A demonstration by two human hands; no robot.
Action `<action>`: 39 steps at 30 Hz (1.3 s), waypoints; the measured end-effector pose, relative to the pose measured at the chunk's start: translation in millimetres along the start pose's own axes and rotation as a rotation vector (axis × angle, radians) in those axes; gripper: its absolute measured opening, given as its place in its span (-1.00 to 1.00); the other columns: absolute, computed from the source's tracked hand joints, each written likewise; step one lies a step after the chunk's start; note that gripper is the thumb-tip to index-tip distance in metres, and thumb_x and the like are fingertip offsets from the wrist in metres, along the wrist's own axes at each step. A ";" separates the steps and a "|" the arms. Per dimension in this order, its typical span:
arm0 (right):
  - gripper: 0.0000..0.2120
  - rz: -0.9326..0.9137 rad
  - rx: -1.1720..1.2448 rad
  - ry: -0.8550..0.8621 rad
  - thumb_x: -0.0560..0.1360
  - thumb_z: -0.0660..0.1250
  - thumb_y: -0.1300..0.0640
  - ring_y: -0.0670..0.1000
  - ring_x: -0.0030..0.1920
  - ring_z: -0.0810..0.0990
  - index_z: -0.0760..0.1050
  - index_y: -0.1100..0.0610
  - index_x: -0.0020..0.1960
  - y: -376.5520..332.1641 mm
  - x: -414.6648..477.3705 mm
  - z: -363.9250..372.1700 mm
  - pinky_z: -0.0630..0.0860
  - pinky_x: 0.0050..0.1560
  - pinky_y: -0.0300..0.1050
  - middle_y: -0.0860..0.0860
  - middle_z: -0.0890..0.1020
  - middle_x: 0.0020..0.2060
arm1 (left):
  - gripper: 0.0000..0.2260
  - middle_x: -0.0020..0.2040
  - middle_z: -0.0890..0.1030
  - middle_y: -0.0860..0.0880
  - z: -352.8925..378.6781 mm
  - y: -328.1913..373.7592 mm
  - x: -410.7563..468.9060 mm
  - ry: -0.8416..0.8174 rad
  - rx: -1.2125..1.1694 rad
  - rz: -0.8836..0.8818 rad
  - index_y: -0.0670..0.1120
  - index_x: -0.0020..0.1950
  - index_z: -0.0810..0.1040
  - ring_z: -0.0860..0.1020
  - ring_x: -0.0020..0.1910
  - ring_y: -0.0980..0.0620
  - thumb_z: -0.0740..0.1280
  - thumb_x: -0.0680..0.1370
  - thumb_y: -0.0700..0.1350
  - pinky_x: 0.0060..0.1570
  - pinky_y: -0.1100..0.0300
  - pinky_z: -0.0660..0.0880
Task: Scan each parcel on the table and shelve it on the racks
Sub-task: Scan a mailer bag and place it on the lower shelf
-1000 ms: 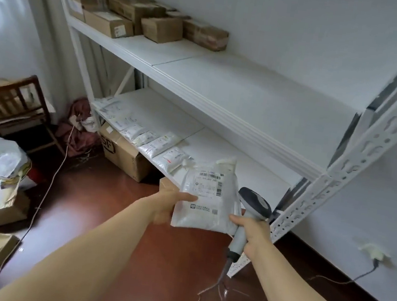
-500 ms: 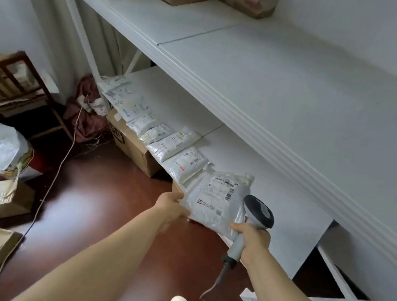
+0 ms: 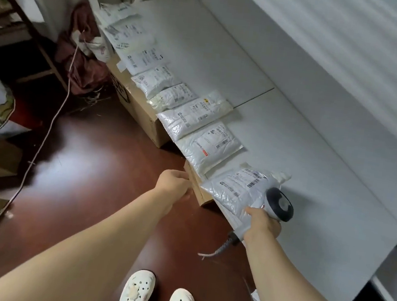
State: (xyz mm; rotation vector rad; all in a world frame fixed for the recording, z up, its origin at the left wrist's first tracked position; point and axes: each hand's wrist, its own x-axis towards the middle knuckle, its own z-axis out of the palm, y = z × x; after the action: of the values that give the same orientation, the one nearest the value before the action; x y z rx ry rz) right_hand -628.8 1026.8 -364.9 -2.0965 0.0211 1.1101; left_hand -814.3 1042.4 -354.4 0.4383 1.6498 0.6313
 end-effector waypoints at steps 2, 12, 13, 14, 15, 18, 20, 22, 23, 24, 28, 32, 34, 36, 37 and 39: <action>-0.70 0.013 0.000 0.000 0.39 0.45 0.37 0.15 -0.01 0.52 0.50 0.27 0.10 10.2 12.0 18.8 0.46 0.13 0.01 0.18 0.59 0.16 | -0.80 -0.28 0.53 -0.10 -4.2 -5.0 18.0 -0.009 -0.011 -0.012 -0.11 -0.21 0.49 0.52 -0.23 -0.02 0.28 0.52 -0.39 -0.16 0.16 0.55; -0.58 0.078 0.086 -0.006 0.32 0.57 0.20 0.18 0.13 0.58 0.48 0.19 0.09 36.5 42.8 53.7 0.48 0.24 0.10 0.10 0.60 0.16 | -0.84 -0.14 0.55 -0.14 -16.5 -20.3 48.3 -0.023 -0.059 -0.067 -0.17 0.07 0.49 0.54 -0.30 0.04 0.30 0.53 -0.35 -0.36 0.28 0.54; -0.57 0.097 0.087 -0.017 0.28 0.59 0.18 0.18 0.11 0.59 0.47 0.18 0.05 39.2 47.5 52.3 0.49 0.23 0.15 0.11 0.61 0.15 | -0.84 -0.15 0.55 -0.14 -17.0 -20.3 47.2 -0.020 -0.053 -0.071 -0.17 0.07 0.49 0.54 -0.31 0.04 0.30 0.53 -0.35 -0.37 0.27 0.53; -0.56 0.102 0.088 -0.029 0.26 0.61 0.17 0.19 0.10 0.60 0.48 0.18 0.04 40.2 49.4 49.2 0.50 0.22 0.18 0.12 0.62 0.13 | -0.85 -0.17 0.56 -0.14 -17.5 -19.7 45.0 -0.018 -0.045 -0.076 -0.17 0.05 0.49 0.54 -0.31 0.03 0.30 0.52 -0.35 -0.38 0.27 0.53; -0.55 0.107 0.090 -0.036 0.26 0.61 0.18 0.20 0.09 0.60 0.49 0.20 0.04 40.9 50.2 44.0 0.50 0.22 0.19 0.13 0.62 0.12 | -0.87 -0.18 0.55 -0.13 -17.5 -18.6 41.1 -0.017 -0.032 -0.082 -0.17 0.01 0.50 0.55 -0.30 0.03 0.31 0.52 -0.35 -0.39 0.27 0.53; -0.67 0.147 0.076 -0.074 0.29 0.58 0.25 0.18 0.03 0.62 0.52 0.23 -0.03 31.4 27.0 19.5 0.51 0.19 0.18 0.15 0.64 0.02 | -0.84 -0.20 0.54 -0.12 -12.7 -8.6 19.4 -0.026 0.021 -0.095 -0.12 -0.18 0.50 0.53 -0.30 0.02 0.29 0.51 -0.36 -0.33 0.24 0.52; -0.78 0.157 0.074 -0.117 0.32 0.54 0.33 0.10 -0.13 0.64 0.51 0.19 -0.17 23.6 7.1 -1.2 0.52 0.15 0.08 0.14 0.66 -0.17 | -0.80 -0.22 0.52 -0.11 -5.5 2.9 -1.1 -0.048 0.052 -0.092 -0.11 -0.22 0.48 0.51 -0.30 0.02 0.28 0.51 -0.37 -0.31 0.24 0.50; -0.78 0.148 0.074 -0.157 0.33 0.51 0.37 0.05 -0.21 0.64 0.52 0.14 -0.23 15.0 -14.6 -22.4 0.50 0.10 0.04 0.13 0.65 -0.28 | -0.80 -0.23 0.52 -0.10 4.0 17.0 -26.4 -0.084 0.095 -0.085 -0.11 -0.23 0.47 0.50 -0.30 0.02 0.28 0.51 -0.37 -0.30 0.23 0.50; -0.79 0.139 0.082 -0.166 0.34 0.49 0.38 0.05 -0.23 0.63 0.52 0.13 -0.25 10.3 -26.1 -33.9 0.49 0.07 0.04 0.14 0.65 -0.29 | -0.80 -0.24 0.52 -0.10 9.4 23.7 -39.8 -0.104 0.128 -0.072 -0.11 -0.24 0.46 0.50 -0.31 0.02 0.28 0.51 -0.37 -0.28 0.22 0.51; -0.80 0.129 0.094 -0.171 0.35 0.48 0.38 0.06 -0.24 0.62 0.53 0.14 -0.25 5.6 -37.6 -46.2 0.49 0.06 0.04 0.13 0.64 -0.30 | -0.80 -0.26 0.51 -0.10 15.7 30.6 -53.6 -0.129 0.170 -0.053 -0.12 -0.26 0.45 0.50 -0.32 0.02 0.28 0.51 -0.36 -0.26 0.19 0.52; -0.87 0.089 0.101 -0.188 0.40 0.45 0.36 0.05 -0.25 0.61 0.54 0.17 -0.18 -4.0 -80.5 -99.9 0.51 -0.07 -0.04 0.09 0.64 -0.34 | -0.71 -0.39 0.40 -0.09 44.5 51.6 -112.3 -0.270 0.352 -0.007 -0.13 -0.35 0.37 0.43 -0.42 0.01 0.26 0.50 -0.42 -0.40 0.19 0.43; -0.77 0.030 0.126 -0.150 0.37 0.46 0.39 0.04 -0.29 0.61 0.57 0.25 0.01 2.1 -119.9 -162.4 0.47 -0.20 -0.10 0.10 0.63 -0.33 | -0.75 -0.31 0.47 -0.08 78.6 52.7 -170.3 -0.433 0.579 0.112 -0.11 -0.29 0.42 0.46 -0.40 0.03 0.22 0.54 -0.38 -0.41 0.23 0.45; -0.72 -0.011 0.126 -0.110 0.36 0.45 0.38 0.07 -0.24 0.60 0.58 0.32 0.07 10.0 -136.2 -196.3 0.48 -0.12 -0.09 0.10 0.61 -0.33 | -0.74 -0.34 0.44 -0.08 97.5 47.1 -202.8 -0.503 0.692 0.169 -0.11 -0.29 0.40 0.43 -0.50 0.06 0.20 0.54 -0.38 -0.52 0.29 0.40; -0.75 -0.048 0.154 -0.064 0.35 0.45 0.38 0.10 -0.20 0.58 0.59 0.34 0.02 19.8 -150.8 -231.8 0.49 -0.08 -0.06 0.11 0.60 -0.33 | -0.74 -0.37 0.40 -0.09 117.3 37.6 -235.9 -0.566 0.778 0.209 -0.13 -0.31 0.39 0.38 -0.56 0.06 0.19 0.52 -0.40 -0.53 0.32 0.31; -0.79 -0.064 0.179 -0.040 0.35 0.45 0.38 0.10 -0.19 0.58 0.58 0.32 -0.02 25.7 -158.6 -250.3 0.51 -0.06 -0.04 0.10 0.60 -0.34 | -0.77 -0.35 0.43 -0.11 127.1 31.0 -253.9 -0.597 0.823 0.238 -0.15 -0.29 0.43 0.42 -0.51 0.04 0.21 0.51 -0.39 -0.46 0.29 0.34; -0.81 -0.090 0.241 0.025 0.34 0.47 0.38 0.12 -0.19 0.60 0.58 0.34 -0.05 40.1 -172.2 -290.9 0.56 0.00 0.02 0.11 0.62 -0.33 | -0.85 -0.27 0.51 -0.14 145.0 14.2 -293.8 -0.671 0.928 0.312 -0.19 -0.20 0.50 0.50 -0.38 0.01 0.25 0.53 -0.35 -0.32 0.23 0.43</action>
State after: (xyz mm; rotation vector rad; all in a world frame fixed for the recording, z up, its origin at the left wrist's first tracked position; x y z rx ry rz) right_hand -544.8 763.4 -166.3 -1.8773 0.0684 0.9764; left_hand -621.5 897.8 -132.0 1.4250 1.1329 -0.1286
